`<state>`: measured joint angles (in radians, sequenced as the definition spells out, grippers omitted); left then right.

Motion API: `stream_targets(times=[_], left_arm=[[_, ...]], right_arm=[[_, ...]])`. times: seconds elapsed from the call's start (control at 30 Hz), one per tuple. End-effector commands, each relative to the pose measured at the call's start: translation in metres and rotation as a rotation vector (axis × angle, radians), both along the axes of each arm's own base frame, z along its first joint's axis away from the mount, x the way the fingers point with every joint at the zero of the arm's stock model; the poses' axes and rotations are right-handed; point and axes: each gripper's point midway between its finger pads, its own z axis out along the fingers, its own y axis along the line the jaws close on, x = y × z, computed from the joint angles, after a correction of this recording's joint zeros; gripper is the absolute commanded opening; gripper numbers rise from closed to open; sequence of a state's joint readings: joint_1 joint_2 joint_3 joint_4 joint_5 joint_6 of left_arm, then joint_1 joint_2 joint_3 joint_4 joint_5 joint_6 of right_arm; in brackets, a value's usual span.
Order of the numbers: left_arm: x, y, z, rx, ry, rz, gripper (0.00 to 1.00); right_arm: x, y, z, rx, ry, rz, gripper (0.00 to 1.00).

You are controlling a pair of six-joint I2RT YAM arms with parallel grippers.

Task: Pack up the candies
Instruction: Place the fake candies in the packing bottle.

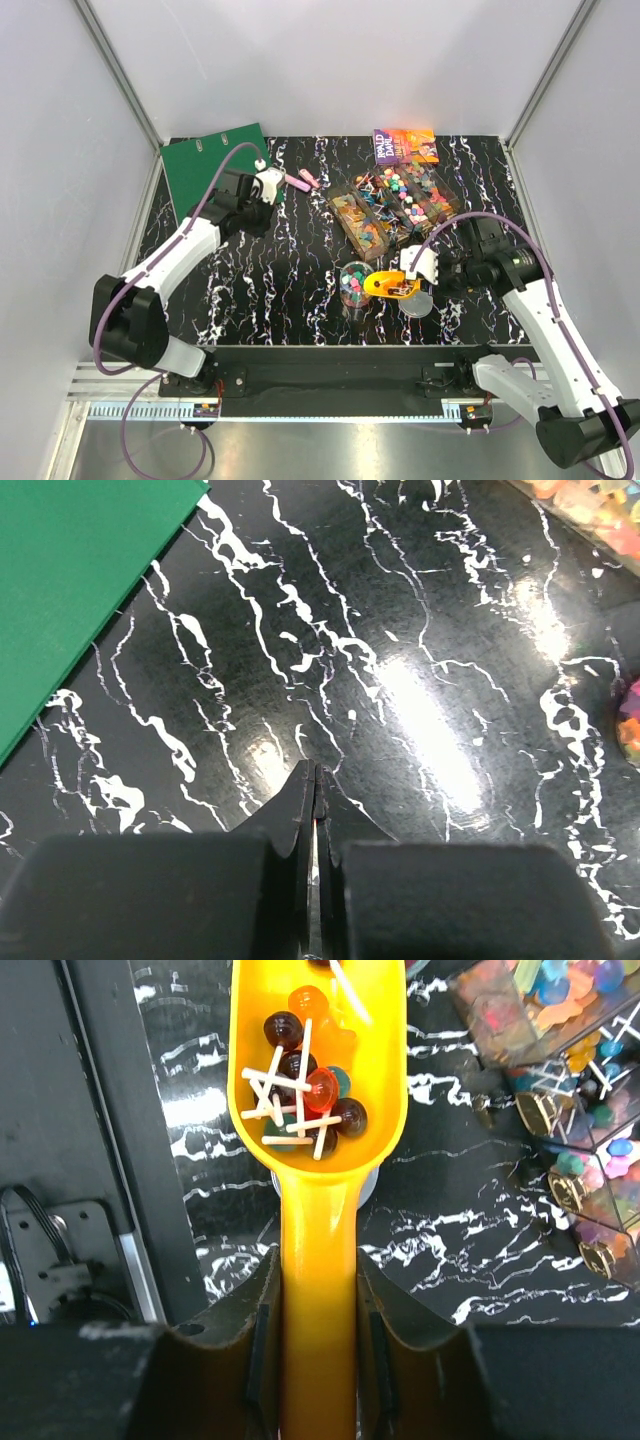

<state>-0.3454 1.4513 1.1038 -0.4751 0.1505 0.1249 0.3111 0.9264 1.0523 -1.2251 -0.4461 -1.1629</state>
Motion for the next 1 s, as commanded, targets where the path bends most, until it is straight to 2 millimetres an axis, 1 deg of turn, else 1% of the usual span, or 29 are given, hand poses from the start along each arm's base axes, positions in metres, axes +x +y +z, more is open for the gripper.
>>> stream_targets(times=[0.0, 0.13, 0.27, 0.33, 0.37, 0.5, 0.53, 0.57, 0.63, 0.8, 0.83, 0.97], left_arm=[[0.003, -0.005, 0.018, -0.069, -0.057, 0.004, 0.00], [-0.001, -0.005, 0.014, -0.080, -0.051, 0.007, 0.00], [-0.005, -0.006, 0.009, -0.093, -0.041, 0.009, 0.00], [-0.006, -0.005, 0.009, -0.099, -0.044, 0.013, 0.00], [-0.008, -0.006, 0.008, -0.102, -0.041, 0.012, 0.00], [-0.011, -0.004, 0.008, -0.109, -0.043, 0.015, 0.00], [-0.011, -0.004, 0.009, -0.112, -0.049, 0.017, 0.00], [-0.013, -0.003, 0.007, -0.115, -0.046, 0.018, 0.00], [-0.013, -0.003, 0.007, -0.120, -0.052, 0.022, 0.00], [-0.014, -0.002, 0.008, -0.135, -0.061, 0.030, 0.00], [-0.014, -0.002, 0.008, -0.137, -0.060, 0.030, 0.00], [-0.013, -0.004, 0.008, -0.152, -0.062, 0.031, 0.00]], right_arm=[[0.007, -0.007, 0.003, -0.057, -0.034, 0.032, 0.00], [0.016, -0.010, 0.005, -0.092, -0.026, 0.019, 0.00], [0.029, -0.009, 0.001, -0.112, -0.019, 0.016, 0.00], [0.036, -0.008, 0.004, -0.116, -0.023, -0.002, 0.00], [0.040, -0.007, 0.000, -0.125, -0.004, -0.007, 0.00], [0.053, -0.006, -0.001, -0.161, 0.009, -0.013, 0.00], [0.056, -0.006, 0.001, -0.178, -0.003, -0.011, 0.00], [0.058, -0.006, -0.002, -0.191, 0.004, -0.005, 0.00], [0.062, -0.009, -0.001, -0.244, -0.013, 0.012, 0.00], [0.064, -0.007, -0.002, -0.360, -0.015, 0.073, 0.00], [0.066, -0.009, 0.001, -0.387, -0.025, 0.069, 0.00], [0.069, -0.007, 0.006, -0.447, -0.048, 0.090, 0.00]])
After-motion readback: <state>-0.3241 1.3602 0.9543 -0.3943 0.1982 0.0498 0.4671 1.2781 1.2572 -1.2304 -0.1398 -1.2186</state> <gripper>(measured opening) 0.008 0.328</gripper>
